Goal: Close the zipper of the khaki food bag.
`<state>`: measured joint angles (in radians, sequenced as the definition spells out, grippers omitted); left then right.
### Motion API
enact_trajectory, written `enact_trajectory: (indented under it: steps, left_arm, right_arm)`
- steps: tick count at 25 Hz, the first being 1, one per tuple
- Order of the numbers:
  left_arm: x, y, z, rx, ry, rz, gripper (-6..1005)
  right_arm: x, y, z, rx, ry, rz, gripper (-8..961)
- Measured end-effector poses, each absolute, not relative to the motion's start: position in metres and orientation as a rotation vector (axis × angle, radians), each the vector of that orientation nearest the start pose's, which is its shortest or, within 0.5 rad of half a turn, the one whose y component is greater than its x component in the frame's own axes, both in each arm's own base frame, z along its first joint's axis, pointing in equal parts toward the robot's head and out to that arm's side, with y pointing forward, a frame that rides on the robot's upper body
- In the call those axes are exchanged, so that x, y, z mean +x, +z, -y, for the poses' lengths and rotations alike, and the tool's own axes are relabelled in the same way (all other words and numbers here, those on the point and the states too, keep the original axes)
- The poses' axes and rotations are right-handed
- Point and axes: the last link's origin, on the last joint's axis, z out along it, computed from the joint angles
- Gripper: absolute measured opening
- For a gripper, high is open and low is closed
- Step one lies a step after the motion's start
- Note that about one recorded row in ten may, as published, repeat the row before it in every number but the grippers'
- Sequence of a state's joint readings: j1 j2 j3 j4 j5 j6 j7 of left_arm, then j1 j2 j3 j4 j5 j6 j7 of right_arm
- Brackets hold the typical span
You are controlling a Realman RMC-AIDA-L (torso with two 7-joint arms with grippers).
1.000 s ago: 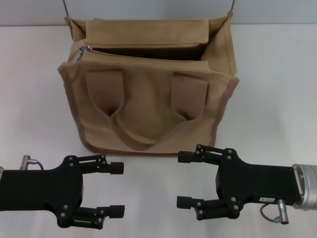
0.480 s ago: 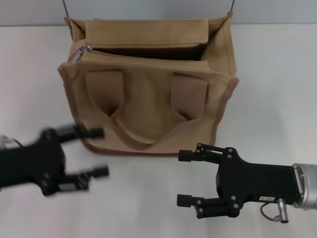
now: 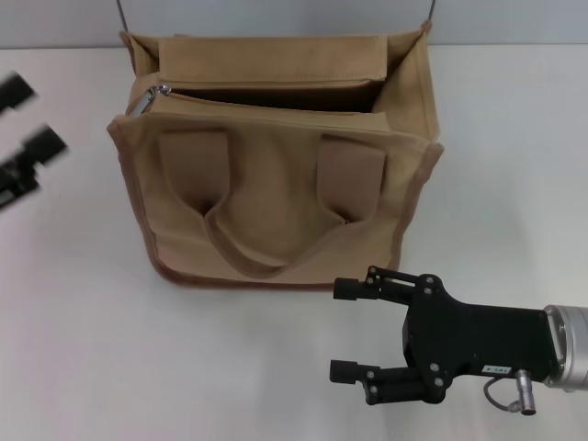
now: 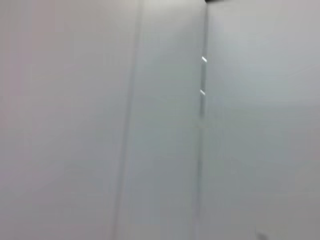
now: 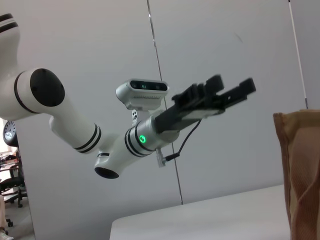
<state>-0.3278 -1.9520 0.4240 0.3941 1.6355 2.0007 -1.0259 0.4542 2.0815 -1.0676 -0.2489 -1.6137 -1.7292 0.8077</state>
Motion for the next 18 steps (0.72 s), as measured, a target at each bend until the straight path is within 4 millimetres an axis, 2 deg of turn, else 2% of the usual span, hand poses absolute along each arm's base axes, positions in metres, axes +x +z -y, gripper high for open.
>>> enact_trajectory:
  steps: [1, 4, 7, 8, 11, 18]
  left_arm:
    - [-0.304, 0.09, -0.254, -2.194, -1.345, 0.328, 781]
    - [-0.308, 0.093, -0.259, -2.156, -1.32, 0.347, 780]
    - [-0.315, 0.095, -0.279, -2.148, -1.189, 0.385, 778]
    - [-0.315, 0.095, -0.279, -2.148, -1.189, 0.385, 777]
    - [-0.317, 0.093, -0.297, -2.248, -1.044, 0.393, 776]
    - [-0.307, 0.083, -0.313, -2.371, -0.933, 0.342, 772]
  right_arm:
    - [0.253, -0.066, -0.239, -2.848, 1.155, -0.265, 835]
    - [0.253, -0.066, -0.239, -2.847, 1.153, -0.265, 835]
    - [0.253, -0.066, -0.239, -2.847, 1.153, -0.265, 834]
    - [0.253, -0.066, -0.239, -2.847, 1.153, -0.264, 834]
    - [0.252, -0.066, -0.239, -2.849, 1.153, -0.26, 834]
    - [0.252, -0.066, -0.24, -2.849, 1.153, -0.259, 835]
